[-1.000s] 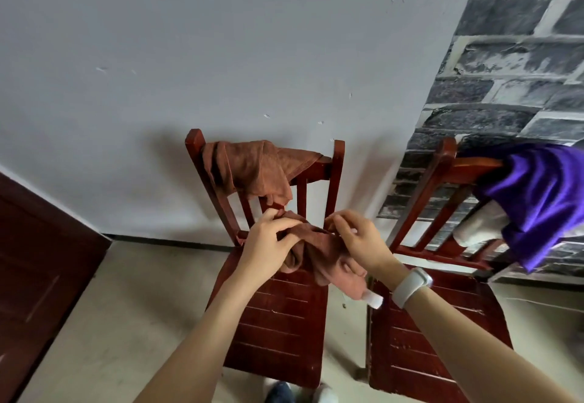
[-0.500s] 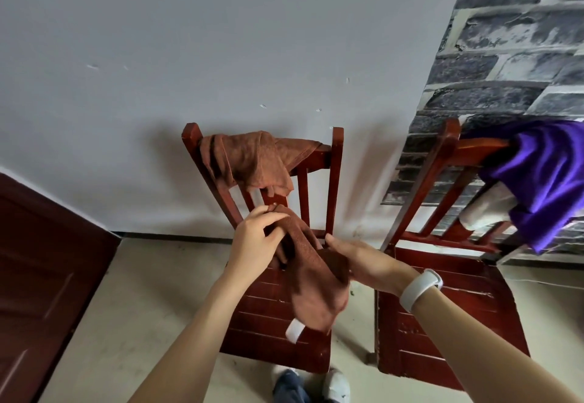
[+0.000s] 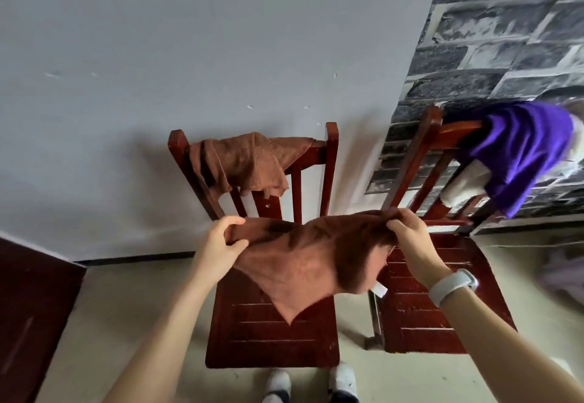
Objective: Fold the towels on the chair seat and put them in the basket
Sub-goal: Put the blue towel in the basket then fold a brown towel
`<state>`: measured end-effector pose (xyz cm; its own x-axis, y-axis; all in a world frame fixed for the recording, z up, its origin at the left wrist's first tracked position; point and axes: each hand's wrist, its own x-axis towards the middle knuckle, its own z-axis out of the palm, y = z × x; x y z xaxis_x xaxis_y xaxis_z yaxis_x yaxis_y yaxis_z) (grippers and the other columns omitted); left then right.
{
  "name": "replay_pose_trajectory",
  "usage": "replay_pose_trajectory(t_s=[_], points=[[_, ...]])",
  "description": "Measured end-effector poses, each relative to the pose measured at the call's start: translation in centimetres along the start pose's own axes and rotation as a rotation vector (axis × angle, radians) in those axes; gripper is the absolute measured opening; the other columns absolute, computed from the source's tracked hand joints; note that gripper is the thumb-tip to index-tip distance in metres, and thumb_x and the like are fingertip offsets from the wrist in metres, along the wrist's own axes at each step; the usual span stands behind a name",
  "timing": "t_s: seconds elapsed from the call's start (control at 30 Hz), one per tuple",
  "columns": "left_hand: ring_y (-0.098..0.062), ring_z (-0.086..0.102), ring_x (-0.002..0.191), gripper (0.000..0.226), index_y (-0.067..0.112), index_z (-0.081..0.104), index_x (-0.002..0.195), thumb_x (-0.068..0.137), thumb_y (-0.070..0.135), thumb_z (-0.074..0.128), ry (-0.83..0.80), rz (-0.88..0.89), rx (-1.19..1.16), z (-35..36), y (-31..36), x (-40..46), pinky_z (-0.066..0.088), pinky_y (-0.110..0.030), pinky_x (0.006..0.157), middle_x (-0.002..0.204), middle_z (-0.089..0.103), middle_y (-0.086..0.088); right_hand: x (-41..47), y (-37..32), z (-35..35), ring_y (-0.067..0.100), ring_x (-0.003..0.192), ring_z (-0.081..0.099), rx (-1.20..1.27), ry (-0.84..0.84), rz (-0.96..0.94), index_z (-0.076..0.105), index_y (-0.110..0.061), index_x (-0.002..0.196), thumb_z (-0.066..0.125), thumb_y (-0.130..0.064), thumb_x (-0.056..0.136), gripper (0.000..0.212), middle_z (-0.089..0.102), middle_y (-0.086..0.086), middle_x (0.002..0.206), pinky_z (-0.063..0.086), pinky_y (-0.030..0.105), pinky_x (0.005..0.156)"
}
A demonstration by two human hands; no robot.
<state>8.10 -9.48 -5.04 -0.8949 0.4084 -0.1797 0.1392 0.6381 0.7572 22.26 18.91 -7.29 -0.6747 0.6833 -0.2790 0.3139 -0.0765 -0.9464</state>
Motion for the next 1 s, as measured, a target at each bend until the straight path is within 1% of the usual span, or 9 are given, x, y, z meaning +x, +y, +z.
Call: replay_pose_trajectory(t_s=[0.17, 0.37, 0.43, 0.5, 0.57, 0.67, 0.73, 0.87, 1.0], points=[[-0.012, 0.048, 0.085, 0.015, 0.023, 0.054, 0.089, 0.085, 0.009, 0.059, 0.161, 0.077, 0.086, -1.5, -4.1, 1.6, 0.044, -0.031, 0.078, 0.098, 0.044, 0.004, -3.0, 0.4, 0.5, 0.017, 0.066, 0.054, 0.148, 0.147, 0.013, 0.059, -0.016, 0.074, 0.046, 0.001, 0.083, 0.023, 0.059, 0.005, 0.070, 0.044, 0.028, 0.060], [-0.011, 0.050, 0.086, 0.022, 0.024, 0.052, 0.086, 0.091, 0.003, 0.046, 0.062, 0.184, 0.123, -3.0, -7.6, 2.8, 0.038, -0.024, 0.076, 0.093, 0.054, 0.005, -7.6, 2.1, 2.1, 0.013, 0.074, 0.056, 0.250, 0.280, 0.071, 0.059, -0.017, 0.082, 0.046, 0.001, 0.085, 0.023, 0.061, -0.002, 0.087, 0.046, 0.029, 0.068], [-0.010, 0.051, 0.090, 0.016, 0.025, 0.055, 0.090, 0.091, 0.010, 0.049, 0.022, 0.146, 0.059, -3.5, -8.0, 2.6, 0.039, -0.023, 0.076, 0.093, 0.055, 0.008, -8.8, 2.9, 2.6, 0.016, 0.081, 0.060, 0.310, 0.275, 0.113, 0.055, -0.013, 0.080, 0.043, 0.003, 0.086, 0.021, 0.065, -0.005, 0.100, 0.050, 0.031, 0.073], [-0.011, 0.054, 0.095, 0.011, 0.028, 0.057, 0.097, 0.090, 0.019, 0.054, -0.091, 0.024, -0.139, -3.9, -8.1, 2.1, 0.045, -0.025, 0.078, 0.094, 0.055, 0.014, -9.9, 3.7, 3.1, 0.021, 0.079, 0.062, 0.318, 0.269, 0.128, 0.054, -0.011, 0.074, 0.044, 0.004, 0.086, 0.022, 0.068, 0.002, 0.091, 0.055, 0.027, 0.069], [-0.010, 0.053, 0.099, 0.018, 0.031, 0.058, 0.099, 0.085, 0.023, 0.063, -0.214, -0.052, -0.245, -4.0, -8.2, 1.4, 0.044, -0.026, 0.083, 0.101, 0.056, 0.013, -10.7, 4.3, 3.3, 0.018, 0.070, 0.060, 0.257, 0.292, 0.134, 0.059, -0.011, 0.075, 0.049, -0.002, 0.088, 0.019, 0.063, 0.006, 0.077, 0.054, 0.020, 0.062], [-0.010, 0.049, 0.100, 0.028, 0.028, 0.062, 0.099, 0.075, 0.021, 0.073, -0.303, 0.051, 0.004, -4.1, -8.5, 0.6, 0.037, -0.027, 0.091, 0.107, 0.051, 0.007, -11.6, 5.0, 3.0, 0.018, 0.074, 0.057, 0.079, 0.301, 0.100, 0.064, -0.012, 0.079, 0.058, -0.017, 0.088, 0.012, 0.059, 0.007, 0.082, 0.051, 0.029, 0.072], [-0.010, 0.046, 0.101, 0.032, 0.020, 0.065, 0.105, 0.074, 0.016, 0.073, -0.348, 0.163, 0.164, -3.7, -9.0, 0.2, 0.034, -0.025, 0.092, 0.107, 0.047, 0.006, -12.0, 5.2, 2.7, 0.017, 0.076, 0.055, -0.092, 0.313, 0.048, 0.063, -0.012, 0.077, 0.059, -0.017, 0.087, 0.012, 0.058, 0.006, 0.089, 0.048, 0.026, 0.071], [-0.020, 0.052, 0.098, 0.021, 0.009, 0.069, 0.103, 0.083, 0.007, 0.063, -0.269, 0.292, 0.325, -2.7, -10.8, -1.0, 0.033, -0.023, 0.088, 0.100, 0.060, 0.000, -13.3, 5.9, 2.6, 0.014, 0.071, 0.052, -0.348, 0.338, -0.001, 0.061, -0.005, 0.081, 0.056, -0.006, 0.085, 0.006, 0.059, 0.007, 0.081, 0.040, 0.022, 0.062], [-0.028, 0.051, 0.106, 0.019, 0.006, 0.068, 0.102, 0.085, 0.009, 0.060, -0.254, 0.192, 0.308, -1.7, -13.9, -3.1, 0.037, -0.032, 0.088, 0.104, 0.064, -0.013, -15.8, 8.0, 2.8, 0.005, 0.045, 0.049, -0.337, 0.392, 0.059, 0.057, 0.003, 0.073, 0.053, -0.002, 0.083, 0.012, 0.051, 0.003, 0.056, 0.034, 0.009, 0.043]])
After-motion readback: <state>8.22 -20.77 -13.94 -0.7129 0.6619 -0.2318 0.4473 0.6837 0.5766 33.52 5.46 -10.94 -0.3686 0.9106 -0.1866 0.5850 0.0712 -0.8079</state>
